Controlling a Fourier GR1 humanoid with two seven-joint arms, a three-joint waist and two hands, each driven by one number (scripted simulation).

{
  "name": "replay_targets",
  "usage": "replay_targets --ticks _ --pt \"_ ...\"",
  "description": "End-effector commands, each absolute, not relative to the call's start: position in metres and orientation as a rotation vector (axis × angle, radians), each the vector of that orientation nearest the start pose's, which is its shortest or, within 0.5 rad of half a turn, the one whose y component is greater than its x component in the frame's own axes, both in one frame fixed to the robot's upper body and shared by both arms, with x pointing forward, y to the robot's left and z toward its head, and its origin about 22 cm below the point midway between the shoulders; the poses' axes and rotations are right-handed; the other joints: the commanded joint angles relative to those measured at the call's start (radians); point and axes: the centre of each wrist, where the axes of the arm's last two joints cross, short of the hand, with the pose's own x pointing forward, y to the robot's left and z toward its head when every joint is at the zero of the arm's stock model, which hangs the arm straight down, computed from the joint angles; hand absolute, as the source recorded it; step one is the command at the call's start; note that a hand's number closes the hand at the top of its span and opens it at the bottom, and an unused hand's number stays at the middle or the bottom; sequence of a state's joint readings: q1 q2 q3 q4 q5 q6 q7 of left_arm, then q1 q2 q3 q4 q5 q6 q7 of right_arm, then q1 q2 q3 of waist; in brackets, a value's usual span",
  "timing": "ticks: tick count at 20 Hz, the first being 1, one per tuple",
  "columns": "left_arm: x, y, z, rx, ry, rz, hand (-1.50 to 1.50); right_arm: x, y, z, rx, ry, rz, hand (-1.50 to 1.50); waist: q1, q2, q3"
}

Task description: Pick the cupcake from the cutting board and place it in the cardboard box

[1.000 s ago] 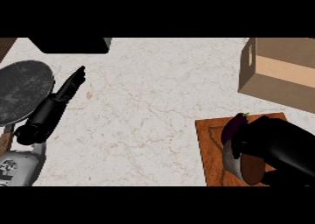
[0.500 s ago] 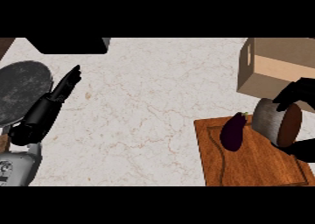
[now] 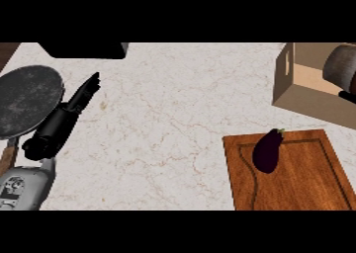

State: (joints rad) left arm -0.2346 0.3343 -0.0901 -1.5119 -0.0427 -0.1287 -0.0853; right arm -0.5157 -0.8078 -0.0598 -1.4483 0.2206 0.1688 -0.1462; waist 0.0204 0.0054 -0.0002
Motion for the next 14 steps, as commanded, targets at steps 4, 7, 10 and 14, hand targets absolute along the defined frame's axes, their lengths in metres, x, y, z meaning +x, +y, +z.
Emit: replay_targets --ticks 4,7,10,14 --pt "0.289 0.254 0.061 0.053 -1.757 -0.554 0.0 0.366 -0.402 0.231 -0.897 -1.71 1.037 1.5 0.021 0.005 0.0" --pt "0.298 0.259 0.072 0.07 -1.77 -0.567 0.0 0.364 -0.423 0.214 -0.852 -1.506 1.162 1.5 0.032 0.011 0.001" --pt "0.295 0.264 0.069 0.034 -1.782 -0.572 0.0 0.37 -0.439 0.214 -0.802 -1.398 1.222 1.5 0.044 0.013 0.001" --pt "0.303 0.256 0.078 0.053 -1.77 -0.577 0.0 0.377 -0.449 0.202 -0.735 -1.316 1.322 1.5 0.04 0.014 0.002"
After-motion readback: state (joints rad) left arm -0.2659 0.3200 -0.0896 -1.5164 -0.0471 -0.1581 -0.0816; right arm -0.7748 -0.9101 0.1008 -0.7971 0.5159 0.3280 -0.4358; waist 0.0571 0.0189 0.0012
